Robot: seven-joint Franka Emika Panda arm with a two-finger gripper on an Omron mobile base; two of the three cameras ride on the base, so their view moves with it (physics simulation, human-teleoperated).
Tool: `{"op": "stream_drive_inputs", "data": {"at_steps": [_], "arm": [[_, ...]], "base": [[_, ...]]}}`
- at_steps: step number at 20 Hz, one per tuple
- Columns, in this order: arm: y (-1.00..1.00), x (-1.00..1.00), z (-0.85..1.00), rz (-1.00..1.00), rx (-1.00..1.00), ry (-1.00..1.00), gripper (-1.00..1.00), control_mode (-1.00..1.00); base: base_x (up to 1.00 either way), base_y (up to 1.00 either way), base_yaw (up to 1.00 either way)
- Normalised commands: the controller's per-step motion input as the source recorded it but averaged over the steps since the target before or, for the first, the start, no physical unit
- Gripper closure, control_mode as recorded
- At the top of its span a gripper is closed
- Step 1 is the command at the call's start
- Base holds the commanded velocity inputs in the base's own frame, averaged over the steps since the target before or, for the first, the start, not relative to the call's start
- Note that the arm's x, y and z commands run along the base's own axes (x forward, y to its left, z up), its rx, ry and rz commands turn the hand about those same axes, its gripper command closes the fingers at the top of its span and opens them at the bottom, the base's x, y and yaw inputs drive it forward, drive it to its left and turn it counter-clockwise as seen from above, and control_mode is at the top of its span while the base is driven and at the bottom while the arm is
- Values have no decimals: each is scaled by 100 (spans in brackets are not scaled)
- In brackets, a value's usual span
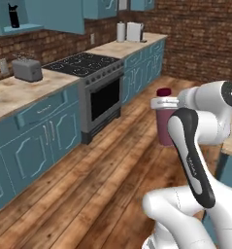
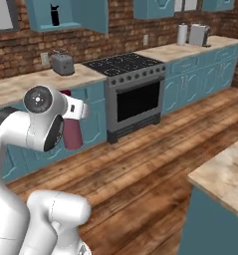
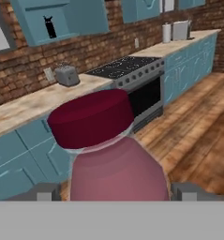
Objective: Pick the juice, water bottle from the counter and place them in the open cabinet.
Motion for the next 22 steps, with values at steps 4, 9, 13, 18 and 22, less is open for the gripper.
{"op": "stream_drive_inputs", "data": {"at_steps": [4, 9, 13, 18, 22], "arm": [[0, 0, 0, 0, 0, 0, 100, 100], [0, 0, 0, 0, 0, 0, 100, 100], [0, 0, 0, 0, 0, 0, 100, 100], [0, 0, 0, 0, 0, 0, 100, 100], [0, 0, 0, 0, 0, 0, 100, 100]], "base": [[79, 45, 28], [91, 54, 24], [96, 33, 27], [100, 0, 33], [92, -8, 38]]}}
